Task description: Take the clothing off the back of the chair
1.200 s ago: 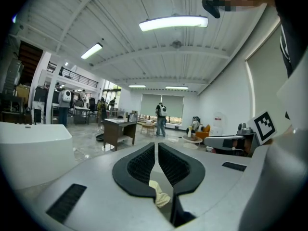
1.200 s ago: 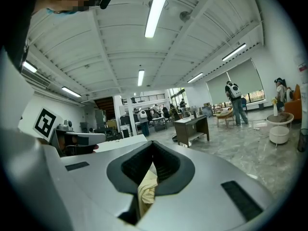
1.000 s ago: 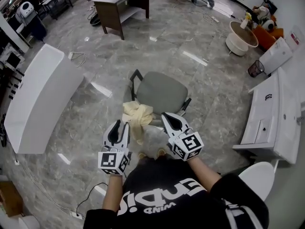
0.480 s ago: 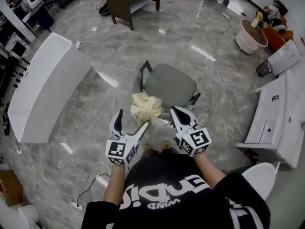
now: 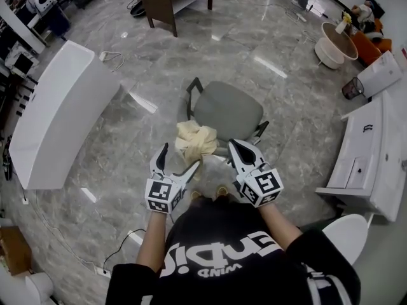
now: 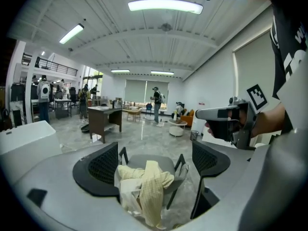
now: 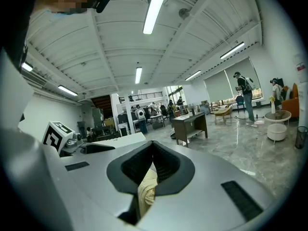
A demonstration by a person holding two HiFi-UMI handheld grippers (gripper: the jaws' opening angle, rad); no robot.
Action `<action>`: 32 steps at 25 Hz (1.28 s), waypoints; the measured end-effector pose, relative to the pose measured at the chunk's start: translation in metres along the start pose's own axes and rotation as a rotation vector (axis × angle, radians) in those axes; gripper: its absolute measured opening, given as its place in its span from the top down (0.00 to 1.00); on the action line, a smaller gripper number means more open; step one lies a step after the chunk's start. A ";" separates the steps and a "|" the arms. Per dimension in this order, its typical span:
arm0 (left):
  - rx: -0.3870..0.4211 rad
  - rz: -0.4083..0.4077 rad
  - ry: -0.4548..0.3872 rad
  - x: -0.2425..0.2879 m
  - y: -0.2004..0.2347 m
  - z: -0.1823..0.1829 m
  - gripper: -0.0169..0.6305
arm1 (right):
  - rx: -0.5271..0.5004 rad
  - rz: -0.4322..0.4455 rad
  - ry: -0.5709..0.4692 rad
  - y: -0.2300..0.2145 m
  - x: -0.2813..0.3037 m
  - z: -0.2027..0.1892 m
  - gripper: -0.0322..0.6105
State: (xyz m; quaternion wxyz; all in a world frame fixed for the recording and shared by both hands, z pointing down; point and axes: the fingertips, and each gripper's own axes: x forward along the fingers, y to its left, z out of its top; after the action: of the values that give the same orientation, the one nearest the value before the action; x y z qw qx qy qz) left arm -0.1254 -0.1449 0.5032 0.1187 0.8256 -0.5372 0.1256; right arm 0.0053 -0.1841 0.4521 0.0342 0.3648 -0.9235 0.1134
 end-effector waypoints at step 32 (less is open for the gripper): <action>0.083 -0.223 0.403 0.128 0.040 -0.161 0.14 | 0.011 -0.103 0.074 -0.030 0.001 -0.016 0.93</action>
State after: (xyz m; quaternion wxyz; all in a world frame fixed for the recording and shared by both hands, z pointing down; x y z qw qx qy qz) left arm -0.1251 -0.2168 0.7002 0.2026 0.8423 -0.4023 0.2960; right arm 0.0248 -0.2024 0.4738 0.0722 0.4076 -0.9010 0.1302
